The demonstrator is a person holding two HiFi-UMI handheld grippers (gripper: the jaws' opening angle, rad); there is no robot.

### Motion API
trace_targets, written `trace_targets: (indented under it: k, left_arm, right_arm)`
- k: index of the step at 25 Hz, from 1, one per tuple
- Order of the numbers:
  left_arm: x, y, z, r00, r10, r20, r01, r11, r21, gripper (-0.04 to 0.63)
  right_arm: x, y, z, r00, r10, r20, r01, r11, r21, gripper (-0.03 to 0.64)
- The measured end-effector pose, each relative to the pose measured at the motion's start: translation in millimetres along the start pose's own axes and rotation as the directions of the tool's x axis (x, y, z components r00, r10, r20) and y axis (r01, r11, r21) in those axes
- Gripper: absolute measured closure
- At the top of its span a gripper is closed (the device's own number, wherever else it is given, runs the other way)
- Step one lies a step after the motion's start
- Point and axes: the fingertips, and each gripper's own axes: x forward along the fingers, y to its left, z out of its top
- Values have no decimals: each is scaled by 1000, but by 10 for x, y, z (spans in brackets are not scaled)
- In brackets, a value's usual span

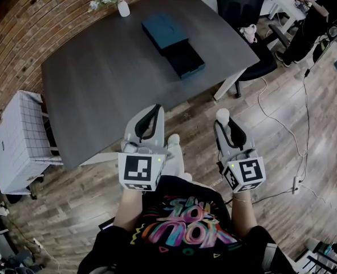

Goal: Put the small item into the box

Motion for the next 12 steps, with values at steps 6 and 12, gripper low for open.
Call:
trace_targets:
  k: [6, 12]
  left_arm:
    - [758, 435, 127, 1000, -21, -8, 22, 1000, 3, 594]
    - [1332, 758, 228, 999, -45, -7, 45, 999, -2, 594]
  right_arm:
    - [748, -352, 203, 1000, -12, -12, 12, 1000, -5, 489]
    - [1353, -585, 387, 999, -28, -15, 28, 1000, -8, 489]
